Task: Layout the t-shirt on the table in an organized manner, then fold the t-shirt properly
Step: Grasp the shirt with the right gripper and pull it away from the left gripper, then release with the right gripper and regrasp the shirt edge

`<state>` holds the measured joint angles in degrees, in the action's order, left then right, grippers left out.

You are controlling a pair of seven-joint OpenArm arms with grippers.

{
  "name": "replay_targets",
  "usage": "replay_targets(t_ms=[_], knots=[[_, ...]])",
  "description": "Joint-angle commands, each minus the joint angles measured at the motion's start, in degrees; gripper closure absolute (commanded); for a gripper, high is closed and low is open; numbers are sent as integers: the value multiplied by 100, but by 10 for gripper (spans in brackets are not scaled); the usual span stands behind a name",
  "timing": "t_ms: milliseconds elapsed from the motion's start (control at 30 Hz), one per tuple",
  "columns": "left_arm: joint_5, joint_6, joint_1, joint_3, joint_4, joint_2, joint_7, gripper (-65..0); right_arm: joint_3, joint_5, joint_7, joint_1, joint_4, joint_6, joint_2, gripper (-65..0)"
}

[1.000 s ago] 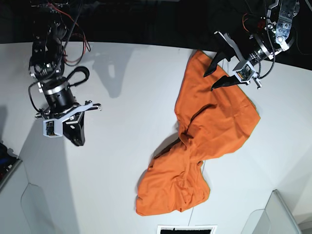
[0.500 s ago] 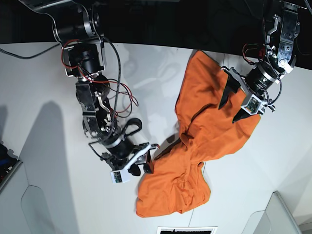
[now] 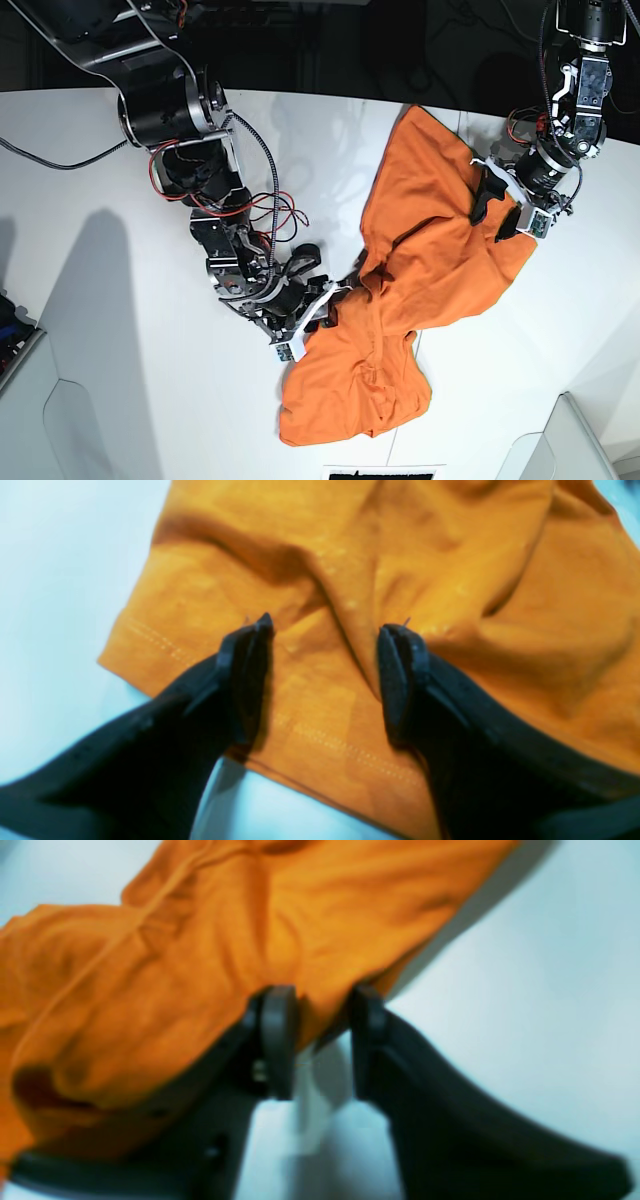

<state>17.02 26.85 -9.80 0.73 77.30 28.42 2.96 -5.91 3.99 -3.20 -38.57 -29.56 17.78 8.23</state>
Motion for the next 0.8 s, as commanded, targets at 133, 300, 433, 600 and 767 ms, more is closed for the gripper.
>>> replay_targets(t_ms=[133,300,433,600,767], knots=[[-92,-46,26,35,24,94,85,-374,4,-264,407,-87,-116,358,37,0],[-98,-50,24,37,22,114,380,-374,7,-525,422,299,-800,389,-76,0],[-197,-52,24,37,22,118,538,-374,46,-525,247,1036,-2046,341,-321,0],[-273,-101,26,37,22,225,634,-374,358,-505,-52,2264,-3797,343,-671,0],[-280,-223,31,37,22,306,632,-374,960,2,-286,3554,-5270,348,-938,0]])
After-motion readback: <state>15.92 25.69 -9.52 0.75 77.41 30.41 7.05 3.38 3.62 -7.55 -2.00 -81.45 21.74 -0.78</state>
